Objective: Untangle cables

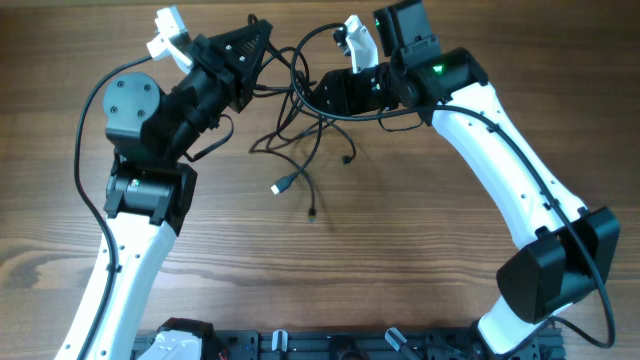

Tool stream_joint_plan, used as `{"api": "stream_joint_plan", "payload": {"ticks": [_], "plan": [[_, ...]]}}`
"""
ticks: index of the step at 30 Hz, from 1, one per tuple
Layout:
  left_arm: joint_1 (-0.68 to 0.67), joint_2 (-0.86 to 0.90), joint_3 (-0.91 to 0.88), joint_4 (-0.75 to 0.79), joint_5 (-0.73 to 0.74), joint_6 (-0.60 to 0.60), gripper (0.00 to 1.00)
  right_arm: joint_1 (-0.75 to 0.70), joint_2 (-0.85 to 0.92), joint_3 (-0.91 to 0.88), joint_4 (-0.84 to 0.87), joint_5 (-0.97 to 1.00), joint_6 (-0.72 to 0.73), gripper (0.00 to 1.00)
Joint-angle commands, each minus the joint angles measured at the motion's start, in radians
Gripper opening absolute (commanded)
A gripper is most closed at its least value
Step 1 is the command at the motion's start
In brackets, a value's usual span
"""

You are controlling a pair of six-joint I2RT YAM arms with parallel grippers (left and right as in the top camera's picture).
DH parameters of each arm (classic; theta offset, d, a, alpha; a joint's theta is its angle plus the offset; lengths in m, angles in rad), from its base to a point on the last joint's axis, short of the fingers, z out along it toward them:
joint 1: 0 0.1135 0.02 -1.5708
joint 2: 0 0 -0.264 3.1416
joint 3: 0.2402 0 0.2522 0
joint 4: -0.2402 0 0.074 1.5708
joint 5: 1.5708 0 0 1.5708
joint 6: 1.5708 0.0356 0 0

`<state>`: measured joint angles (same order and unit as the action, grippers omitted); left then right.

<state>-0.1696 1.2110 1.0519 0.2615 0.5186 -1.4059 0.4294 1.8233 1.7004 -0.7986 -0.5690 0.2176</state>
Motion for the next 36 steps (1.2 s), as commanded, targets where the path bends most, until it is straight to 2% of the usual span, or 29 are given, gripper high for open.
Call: {"api": "stream_joint_plan", "payload": {"ticks": [1, 6, 8, 10, 11, 12, 15, 18, 20, 21, 22, 23, 24, 25, 27, 29, 31, 32, 33, 34, 36], "plan": [[0.005, -0.017, 0.012, -0.034, -0.064, -0.028, 0.04, -0.003, -0.066, 0.008, 0.013, -0.034, -0.069, 0.50], [0.003, -0.017, 0.012, -0.069, -0.067, -0.052, 0.04, 0.006, -0.154, 0.008, 0.043, -0.058, -0.089, 0.50], [0.003, -0.017, 0.012, -0.080, -0.053, -0.094, 0.04, 0.023, -0.153, 0.008, 0.084, -0.157, -0.198, 0.53], [0.003, -0.017, 0.012, -0.117, -0.052, -0.179, 0.04, 0.035, -0.153, 0.008, 0.137, -0.172, -0.228, 0.61], [0.003, -0.017, 0.012, -0.121, -0.052, -0.216, 0.04, 0.035, -0.149, 0.008, 0.153, -0.171, -0.246, 0.61], [0.003, -0.017, 0.012, -0.120, -0.048, -0.309, 0.04, 0.035, -0.135, 0.008, 0.162, -0.163, -0.243, 0.60], [0.003, -0.017, 0.012, -0.119, -0.048, -0.480, 0.04, 0.061, -0.103, 0.008, 0.162, -0.172, -0.242, 0.52], [0.003, -0.017, 0.012, -0.116, -0.073, -0.542, 0.04, 0.085, -0.093, 0.008, 0.149, -0.087, -0.241, 0.43], [0.004, -0.017, 0.012, -0.120, -0.132, -0.539, 0.04, 0.076, -0.094, 0.008, 0.122, -0.053, -0.230, 0.20], [0.004, -0.017, 0.012, -0.147, -0.171, -0.526, 0.04, 0.068, -0.100, 0.008, 0.111, -0.052, -0.198, 0.04], [0.004, -0.017, 0.012, -0.207, -0.222, -0.456, 0.09, 0.060, -0.106, 0.008, 0.105, -0.052, -0.178, 0.04], [0.003, -0.014, 0.012, -0.277, -0.275, -0.380, 0.26, 0.050, -0.114, 0.008, 0.097, -0.052, -0.141, 0.04], [0.004, -0.006, 0.012, -0.339, -0.303, -0.297, 0.49, 0.034, -0.126, 0.008, 0.084, -0.053, -0.108, 0.04], [0.005, 0.003, 0.012, -0.396, -0.327, -0.187, 0.61, 0.022, -0.139, 0.008, 0.072, -0.053, -0.096, 0.04], [0.006, 0.022, 0.012, -0.471, -0.370, 0.059, 0.77, 0.002, -0.167, 0.008, 0.058, -0.052, -0.054, 0.04], [0.006, 0.048, 0.012, -0.526, -0.356, 0.336, 0.88, -0.013, -0.192, 0.021, 0.014, -0.019, -0.022, 0.04], [0.006, 0.071, 0.012, -0.512, -0.214, 0.613, 0.94, -0.014, -0.195, 0.051, -0.062, 0.026, -0.034, 0.04], [0.006, 0.090, 0.012, -0.497, -0.127, 0.730, 0.94, -0.014, -0.195, 0.066, -0.096, 0.023, -0.043, 0.04], [0.008, 0.114, 0.012, -0.492, -0.043, 0.826, 0.93, -0.014, -0.195, 0.085, -0.127, 0.005, -0.076, 0.04], [0.012, 0.138, 0.012, -0.490, 0.029, 0.877, 0.99, -0.014, -0.195, 0.108, -0.161, 0.003, -0.096, 0.04], [0.034, 0.192, 0.012, -0.473, 0.156, 0.929, 1.00, -0.014, -0.195, 0.159, -0.226, -0.002, -0.133, 0.04]]}}
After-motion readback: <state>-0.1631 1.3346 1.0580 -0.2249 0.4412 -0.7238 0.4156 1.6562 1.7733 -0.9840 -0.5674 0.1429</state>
